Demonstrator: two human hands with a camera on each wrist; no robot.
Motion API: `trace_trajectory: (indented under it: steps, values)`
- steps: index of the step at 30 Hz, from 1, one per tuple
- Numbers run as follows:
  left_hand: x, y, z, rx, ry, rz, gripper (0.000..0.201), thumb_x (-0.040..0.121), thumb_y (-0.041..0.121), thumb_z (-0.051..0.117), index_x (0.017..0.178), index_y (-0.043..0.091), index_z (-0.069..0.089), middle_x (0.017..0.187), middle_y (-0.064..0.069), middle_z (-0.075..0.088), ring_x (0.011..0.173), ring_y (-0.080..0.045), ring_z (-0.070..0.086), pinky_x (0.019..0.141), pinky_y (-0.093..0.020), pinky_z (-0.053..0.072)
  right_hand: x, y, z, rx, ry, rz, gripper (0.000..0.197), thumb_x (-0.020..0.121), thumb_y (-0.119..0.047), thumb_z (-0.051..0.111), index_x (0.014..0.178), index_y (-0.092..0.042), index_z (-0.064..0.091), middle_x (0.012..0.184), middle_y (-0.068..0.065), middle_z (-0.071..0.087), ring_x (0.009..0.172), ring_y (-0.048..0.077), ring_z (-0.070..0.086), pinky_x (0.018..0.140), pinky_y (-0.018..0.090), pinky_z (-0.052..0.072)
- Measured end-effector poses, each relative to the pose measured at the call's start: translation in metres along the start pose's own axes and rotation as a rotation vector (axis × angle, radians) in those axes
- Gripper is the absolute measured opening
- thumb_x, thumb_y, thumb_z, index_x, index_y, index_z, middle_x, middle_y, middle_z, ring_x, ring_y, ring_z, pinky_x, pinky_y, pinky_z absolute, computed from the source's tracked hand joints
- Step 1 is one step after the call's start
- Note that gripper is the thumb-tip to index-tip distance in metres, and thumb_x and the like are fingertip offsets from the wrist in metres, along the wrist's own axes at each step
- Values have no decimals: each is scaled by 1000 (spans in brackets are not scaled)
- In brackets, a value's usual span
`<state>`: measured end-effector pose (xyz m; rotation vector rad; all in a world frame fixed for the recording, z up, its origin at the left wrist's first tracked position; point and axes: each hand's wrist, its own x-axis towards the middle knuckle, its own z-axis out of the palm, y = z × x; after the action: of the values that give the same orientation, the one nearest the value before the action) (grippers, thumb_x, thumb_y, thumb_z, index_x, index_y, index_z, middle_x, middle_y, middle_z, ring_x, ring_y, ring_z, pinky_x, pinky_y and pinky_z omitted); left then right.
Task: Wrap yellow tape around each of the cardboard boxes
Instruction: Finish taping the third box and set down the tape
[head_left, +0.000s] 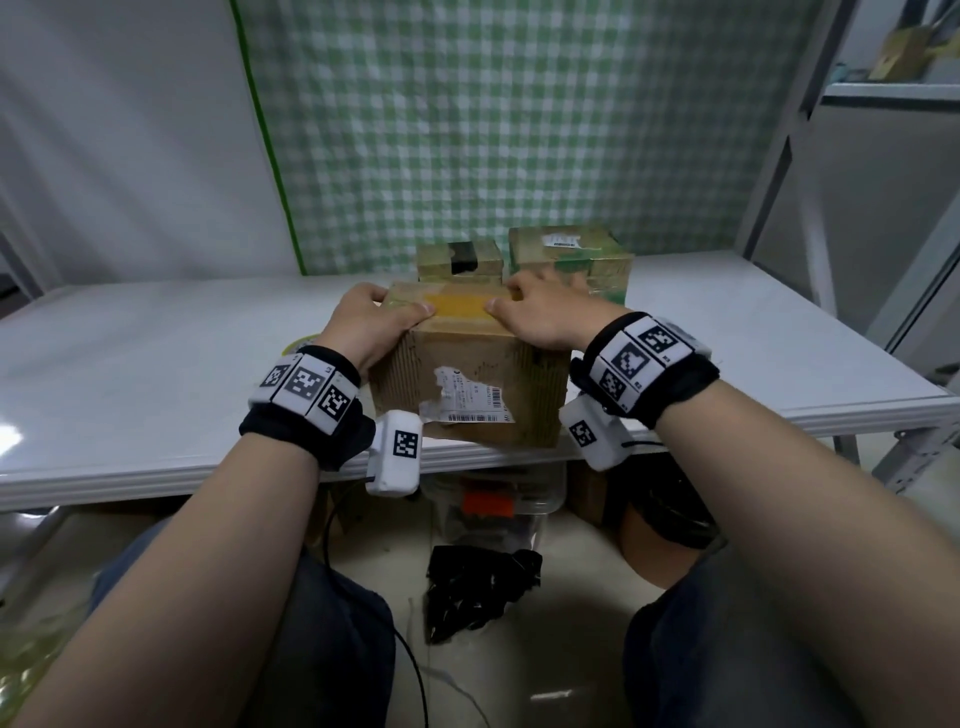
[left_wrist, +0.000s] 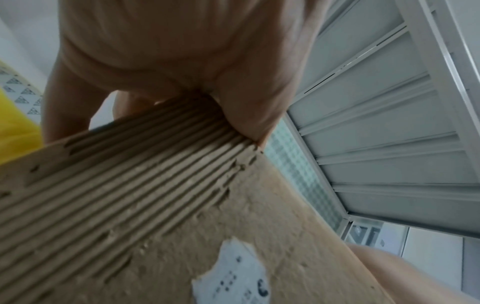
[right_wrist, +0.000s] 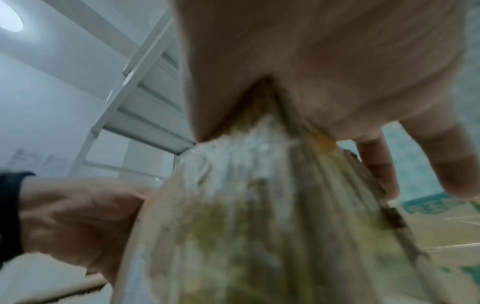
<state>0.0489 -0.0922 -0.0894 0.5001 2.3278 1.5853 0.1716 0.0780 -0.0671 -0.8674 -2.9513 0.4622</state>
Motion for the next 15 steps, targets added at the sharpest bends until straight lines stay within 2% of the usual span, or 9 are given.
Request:
trace_trajectory:
  steps: [3, 5, 8, 10, 12, 14, 15]
  values:
    - [0, 2, -2, 17, -3, -5, 66, 79, 45, 83, 130, 16, 53, 119, -9, 65, 103, -27, 66, 90, -44, 56, 18, 6, -5, -54, -10, -11, 68, 99, -68, 28, 146, -22, 43, 154, 12, 44, 145, 39, 33, 120, 56, 17]
    - [0, 1, -1, 34, 2, 3, 66, 78, 47, 83, 128, 16, 54, 119, -8, 64, 104, -26, 65, 93, -46, 55, 23, 7, -9, -68, -33, -17, 72, 99, -69, 25, 143, -17, 48, 150, 12, 49, 141, 39, 40, 119, 54, 24]
    - [0, 1, -1, 27, 3, 10, 62, 79, 46, 83, 126, 17, 54, 118, -7, 64, 103, -26, 64, 93, -47, 55, 30, 6, -14, -51, -76, -53, 70, 106, -59, 21, 137, -8, 59, 145, 17, 54, 131, 33, 52, 110, 41, 36]
    - [-1, 1, -1, 25, -7, 7, 60, 78, 46, 83, 123, 18, 54, 118, -9, 65, 102, -27, 65, 94, -49, 55, 33, 6, -15, -58, -77, -40, 72, 107, -57, 18, 135, -5, 61, 144, 20, 54, 129, 33, 53, 109, 39, 37]
    - [-2, 3, -2, 45, -13, 11, 61, 78, 47, 83, 123, 17, 55, 119, -9, 65, 103, -28, 65, 94, -50, 55, 37, 7, -16, -49, -81, -4, 70, 108, -54, 18, 141, -5, 55, 151, 20, 47, 137, 34, 47, 113, 40, 34]
    - [0, 3, -2, 54, -13, 12, 60, 80, 46, 82, 125, 17, 55, 118, -8, 63, 99, -24, 63, 85, -43, 55, 38, 7, -19, -19, -92, 33, 64, 110, -49, 20, 147, -6, 49, 157, 18, 41, 141, 33, 42, 116, 38, 30]
    - [1, 3, -2, 58, -13, 16, 59, 80, 45, 82, 124, 17, 55, 116, -7, 63, 95, -22, 62, 78, -38, 54, 41, 8, -21, 0, -106, 41, 59, 111, -42, 22, 146, -5, 50, 157, 18, 41, 137, 32, 45, 114, 37, 31]
